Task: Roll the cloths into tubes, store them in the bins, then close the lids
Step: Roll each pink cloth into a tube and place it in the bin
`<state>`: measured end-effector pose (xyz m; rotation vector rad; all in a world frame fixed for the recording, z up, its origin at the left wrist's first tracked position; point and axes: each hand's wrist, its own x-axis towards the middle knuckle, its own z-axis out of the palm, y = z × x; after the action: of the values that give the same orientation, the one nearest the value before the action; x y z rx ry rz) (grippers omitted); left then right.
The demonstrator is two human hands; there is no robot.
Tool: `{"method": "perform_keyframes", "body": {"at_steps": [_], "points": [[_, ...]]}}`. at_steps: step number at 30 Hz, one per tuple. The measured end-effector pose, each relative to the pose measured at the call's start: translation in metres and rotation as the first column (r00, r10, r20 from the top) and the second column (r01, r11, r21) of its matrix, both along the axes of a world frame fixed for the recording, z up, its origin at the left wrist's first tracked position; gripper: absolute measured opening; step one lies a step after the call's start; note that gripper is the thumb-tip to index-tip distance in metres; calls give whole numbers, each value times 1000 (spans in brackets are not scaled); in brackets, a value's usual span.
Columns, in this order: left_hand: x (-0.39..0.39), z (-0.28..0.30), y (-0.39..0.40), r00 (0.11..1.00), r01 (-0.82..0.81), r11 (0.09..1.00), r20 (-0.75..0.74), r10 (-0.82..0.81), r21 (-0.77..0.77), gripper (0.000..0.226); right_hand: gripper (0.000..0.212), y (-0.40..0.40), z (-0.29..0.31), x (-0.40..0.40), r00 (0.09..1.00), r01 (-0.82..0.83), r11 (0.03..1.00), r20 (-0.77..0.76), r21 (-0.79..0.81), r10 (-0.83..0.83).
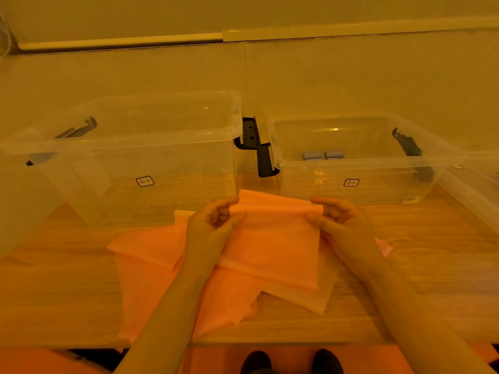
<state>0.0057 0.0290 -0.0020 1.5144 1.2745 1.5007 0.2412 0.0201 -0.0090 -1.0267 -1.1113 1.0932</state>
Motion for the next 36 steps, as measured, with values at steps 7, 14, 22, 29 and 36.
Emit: {"method": "perform_keyframes", "body": {"at_steps": [7,14,22,29,36], "points": [[-1,-2,1,995,-46,996,-83,53,81,29,24,-2,3,-3,999,17,1000,31,-6,-17],[0,-3,1,995,1,998,-100,5,60,26,31,0,3,-2,1000,13,1000,-13,-8,-13],[1,-4,1,991,-9,997,-135,19,77,23,30,-1,2,-1,1000,5,998,13,-55,-4],[2,-3,0,1000,-26,996,-12,27,88,25,19,-3,2,-3,1000,5,999,3,-48,-5],[0,-2,-2,999,29,996,-27,-27,79,35,35,-3,4,-4,999,42,999,-9,-23,-43]]}}
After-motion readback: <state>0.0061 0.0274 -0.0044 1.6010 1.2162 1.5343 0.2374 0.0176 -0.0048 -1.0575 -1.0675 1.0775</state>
